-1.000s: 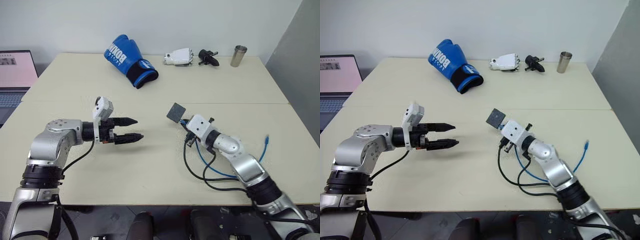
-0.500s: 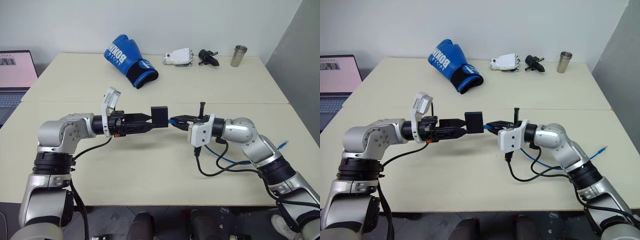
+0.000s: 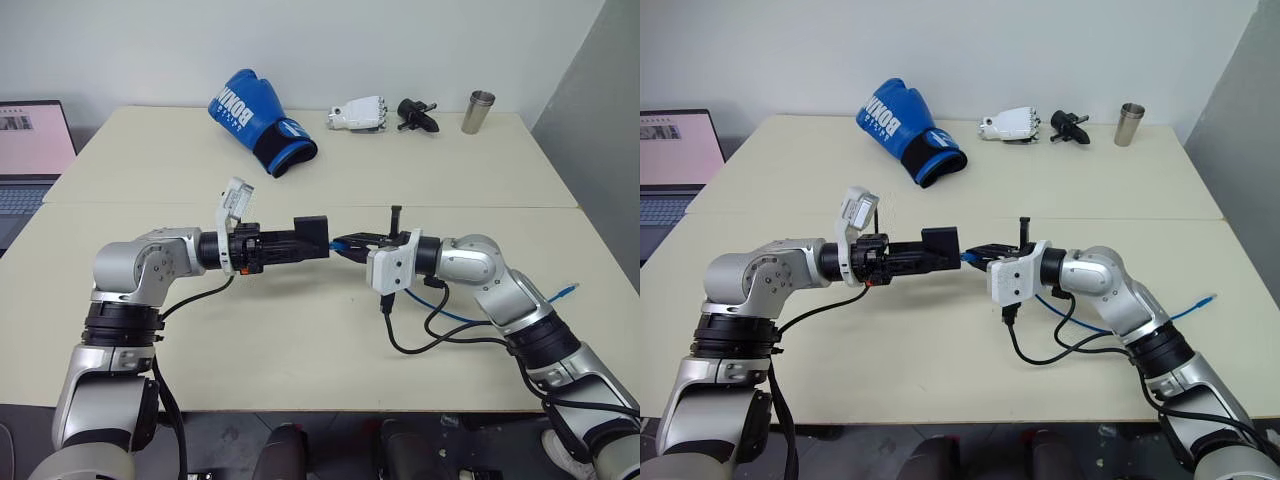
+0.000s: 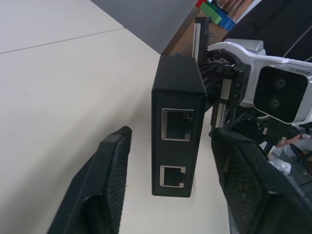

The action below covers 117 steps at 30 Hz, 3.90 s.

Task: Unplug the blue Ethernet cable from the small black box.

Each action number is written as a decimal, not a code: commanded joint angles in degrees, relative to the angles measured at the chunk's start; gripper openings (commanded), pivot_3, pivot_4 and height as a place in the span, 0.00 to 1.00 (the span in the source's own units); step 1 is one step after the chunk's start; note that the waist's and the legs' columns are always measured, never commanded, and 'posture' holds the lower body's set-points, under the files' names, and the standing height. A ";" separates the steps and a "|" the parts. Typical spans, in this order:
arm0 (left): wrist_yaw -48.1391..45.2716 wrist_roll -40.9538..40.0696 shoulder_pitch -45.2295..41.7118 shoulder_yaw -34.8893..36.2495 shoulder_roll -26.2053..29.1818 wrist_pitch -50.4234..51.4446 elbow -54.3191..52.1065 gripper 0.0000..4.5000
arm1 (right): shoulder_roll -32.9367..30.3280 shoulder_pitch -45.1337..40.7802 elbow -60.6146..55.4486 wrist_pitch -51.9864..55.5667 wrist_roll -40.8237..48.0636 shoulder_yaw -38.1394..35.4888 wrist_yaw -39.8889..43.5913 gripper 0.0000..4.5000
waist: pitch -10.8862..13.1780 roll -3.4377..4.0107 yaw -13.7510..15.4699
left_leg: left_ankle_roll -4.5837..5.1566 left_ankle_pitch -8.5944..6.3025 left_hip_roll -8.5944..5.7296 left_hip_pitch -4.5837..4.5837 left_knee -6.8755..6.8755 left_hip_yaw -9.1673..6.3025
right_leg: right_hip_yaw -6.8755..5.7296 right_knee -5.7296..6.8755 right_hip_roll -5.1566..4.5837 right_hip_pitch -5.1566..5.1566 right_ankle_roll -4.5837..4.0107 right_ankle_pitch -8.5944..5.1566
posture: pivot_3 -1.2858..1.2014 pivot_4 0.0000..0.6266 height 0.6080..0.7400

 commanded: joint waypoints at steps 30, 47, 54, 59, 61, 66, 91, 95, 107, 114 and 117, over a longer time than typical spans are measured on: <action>-11.65 6.43 -4.01 -3.90 1.75 -14.11 0.91 0.17 | -2.93 7.44 -30.46 57.01 35.36 -17.59 6.47 0.75 | 0.00 0.00 0.24 | 0.00 0.00 0.00 0.01 0.01 -0.07 | -0.05 -0.02 -0.03 0.08 -0.01 0.00 | 0.52 0.24 1.00; -14.17 4.26 -5.77 -2.97 2.55 -10.20 0.78 0.17 | 2.74 3.64 -21.69 73.46 51.65 -20.41 6.11 0.75 | 0.00 0.00 0.05 | 0.02 -0.01 -0.02 0.00 -0.03 -0.03 | -0.04 -0.03 0.02 0.03 0.00 -0.01 | 0.52 0.24 1.00; -13.87 2.45 -6.07 -1.96 2.79 -7.93 0.45 0.17 | 3.16 2.60 -19.61 76.32 55.47 -21.37 7.05 0.75 | 0.00 0.00 0.05 | 0.02 -0.01 -0.02 -0.02 -0.03 -0.04 | -0.04 -0.04 0.02 0.02 0.00 -0.01 | 0.52 0.24 1.00; -14.45 1.67 -5.59 -2.33 3.33 -6.51 0.00 0.17 | 5.95 1.32 -17.24 79.27 58.94 -22.41 6.10 0.75 | 0.00 0.01 -0.01 | 0.02 -0.01 -0.01 -0.02 -0.03 -0.03 | -0.04 -0.03 0.02 0.01 0.00 -0.01 | 0.52 0.24 1.00; -14.32 1.40 -5.45 -2.23 3.29 -6.34 -0.03 0.17 | 6.75 0.71 -16.78 80.51 60.21 -22.87 5.60 0.75 | 0.00 0.01 -0.04 | 0.02 -0.01 0.00 -0.02 -0.03 -0.03 | -0.03 -0.02 0.03 0.00 0.00 -0.01 | 0.52 0.24 1.00; -14.06 1.27 -5.35 -2.26 3.02 -6.31 0.02 0.17 | 8.34 -0.43 -15.32 81.51 61.58 -23.75 3.93 0.75 | 0.00 0.01 0.03 | 0.02 -0.01 -0.01 -0.03 -0.02 -0.03 | -0.04 -0.03 0.02 0.00 0.00 -0.01 | 0.52 0.24 1.00; -12.75 0.55 -5.31 -1.86 2.19 -6.26 -0.04 0.17 | 9.07 -0.58 -11.31 79.87 60.19 -22.80 2.16 0.75 | 0.01 0.01 0.03 | 0.02 -0.01 -0.01 -0.06 -0.04 -0.02 | -0.03 -0.03 0.02 -0.04 0.00 -0.01 | 0.52 0.24 1.00; -12.67 0.52 -5.33 -1.93 2.22 -6.25 -0.04 0.17 | 8.94 -0.70 -11.18 79.68 60.09 -22.57 2.47 0.54 | 0.01 0.01 0.03 | 0.02 -0.01 -0.01 -0.06 -0.04 -0.03 | -0.03 -0.03 0.02 -0.04 0.00 -0.01 | 0.52 0.24 1.00; -12.27 0.36 -5.53 -1.92 1.81 -6.11 -0.09 0.17 | 8.65 -0.95 -11.13 79.38 59.58 -21.98 3.21 0.01 | 0.01 0.01 0.02 | 0.02 -0.01 -0.01 -0.07 -0.04 -0.03 | -0.03 -0.04 0.02 -0.05 0.00 -0.01 | 0.52 0.24 1.00; -12.78 0.26 -5.02 -2.30 2.07 -5.90 -0.97 0.17 | 8.86 -0.88 -11.13 80.24 60.58 -22.70 2.97 0.01 | 0.01 0.01 0.02 | 0.02 -0.01 -0.01 -0.07 -0.04 -0.03 | -0.04 -0.04 0.02 -0.05 0.00 -0.01 | 0.52 0.24 1.00; -13.20 0.37 -4.86 -2.19 2.67 -5.98 -1.01 0.17 | 8.51 -0.68 -11.03 81.00 61.28 -23.31 2.99 0.01 | 0.01 0.01 0.02 | 0.02 -0.01 -0.01 -0.07 -0.04 -0.02 | -0.04 -0.04 0.02 -0.05 0.00 -0.01 | 0.52 0.24 1.00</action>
